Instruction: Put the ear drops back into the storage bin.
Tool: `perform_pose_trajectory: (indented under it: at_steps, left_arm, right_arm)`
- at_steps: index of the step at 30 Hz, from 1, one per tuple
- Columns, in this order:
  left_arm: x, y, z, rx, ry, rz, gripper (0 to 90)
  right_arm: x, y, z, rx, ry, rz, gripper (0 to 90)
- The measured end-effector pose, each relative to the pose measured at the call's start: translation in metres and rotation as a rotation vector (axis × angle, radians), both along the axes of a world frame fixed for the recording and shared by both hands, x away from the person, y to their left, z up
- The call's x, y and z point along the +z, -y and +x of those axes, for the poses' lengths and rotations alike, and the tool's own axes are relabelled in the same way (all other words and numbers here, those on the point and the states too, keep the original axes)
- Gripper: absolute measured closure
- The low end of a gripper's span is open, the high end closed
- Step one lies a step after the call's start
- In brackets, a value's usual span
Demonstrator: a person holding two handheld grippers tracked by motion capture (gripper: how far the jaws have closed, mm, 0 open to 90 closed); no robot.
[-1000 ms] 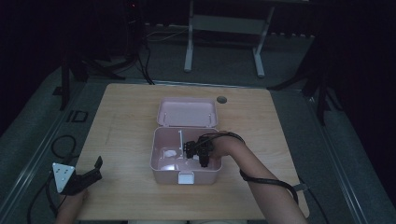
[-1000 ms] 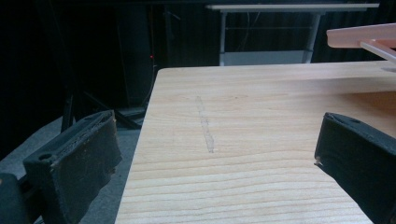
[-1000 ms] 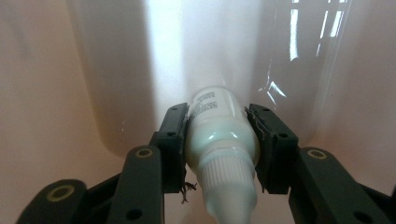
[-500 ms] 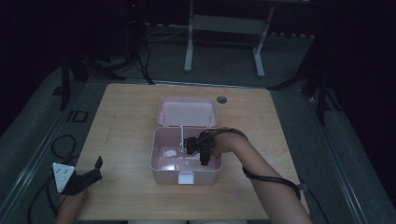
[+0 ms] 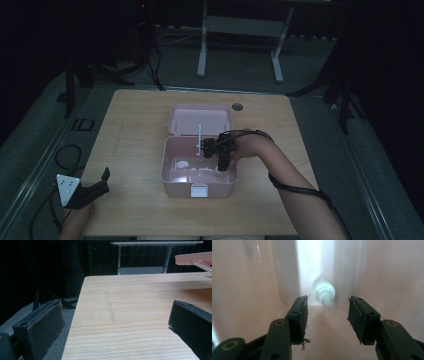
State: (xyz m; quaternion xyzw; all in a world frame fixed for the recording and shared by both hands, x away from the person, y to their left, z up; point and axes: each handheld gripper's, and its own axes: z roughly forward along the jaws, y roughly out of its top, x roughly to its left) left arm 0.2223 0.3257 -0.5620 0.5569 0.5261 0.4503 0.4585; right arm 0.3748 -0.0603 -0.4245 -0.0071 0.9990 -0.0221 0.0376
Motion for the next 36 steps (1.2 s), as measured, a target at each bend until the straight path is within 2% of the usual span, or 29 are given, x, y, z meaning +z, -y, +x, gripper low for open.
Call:
perform_pose_trajectory:
  at_steps: [10, 11, 16, 17, 24, 29, 30, 32, 34, 36]
  left_arm:
    - [0.0, 0.0, 0.0, 0.0, -0.001, 0.001, 0.3]
    - [0.0, 0.0, 0.0, 0.0, -0.002, 0.001, 0.3]
    - [0.0, 0.0, 0.0, 0.001, -0.002, 0.005, 0.3]
    - [0.0, 0.0, 0.0, 0.0, -0.002, 0.005, 0.3]
    - [0.0, 0.001, 0.0, 0.002, -0.001, 0.004, 0.3]
    - [0.0, 0.001, 0.0, 0.003, 0.0, 0.003, 0.3]
    - [0.0, 0.001, 0.0, 0.002, -0.002, 0.006, 0.3]
    - [0.0, 0.001, 0.0, 0.002, -0.003, 0.007, 0.3]
    - [0.0, 0.001, 0.0, 0.001, -0.003, 0.007, 0.3]
    - [0.0, 0.001, 0.0, 0.001, -0.002, 0.006, 0.3]
  right_arm:
    - [0.024, 0.017, 0.0, -0.005, 0.039, 0.069, 49.2]
    - [0.032, 0.024, -0.001, -0.014, 0.051, 0.085, 49.2]
    - [0.045, 0.037, -0.001, -0.034, 0.061, 0.127, 49.2]
    - [0.049, 0.044, -0.001, -0.046, 0.069, 0.137, 49.2]
    - [0.054, 0.067, 0.002, -0.084, 0.085, 0.153, 46.1]
    - [0.054, 0.081, 0.003, -0.12, 0.092, 0.164, 39.2]
    - [0.05, 0.092, 0.005, -0.142, 0.102, 0.165, 30.7]
    - [0.048, 0.096, 0.006, -0.156, 0.098, 0.169, 28.3]
    - [0.04, 0.106, 0.007, -0.177, 0.094, 0.186, 18.4]
    - [0.037, 0.109, 0.008, -0.189, 0.081, 0.191, 17.2]
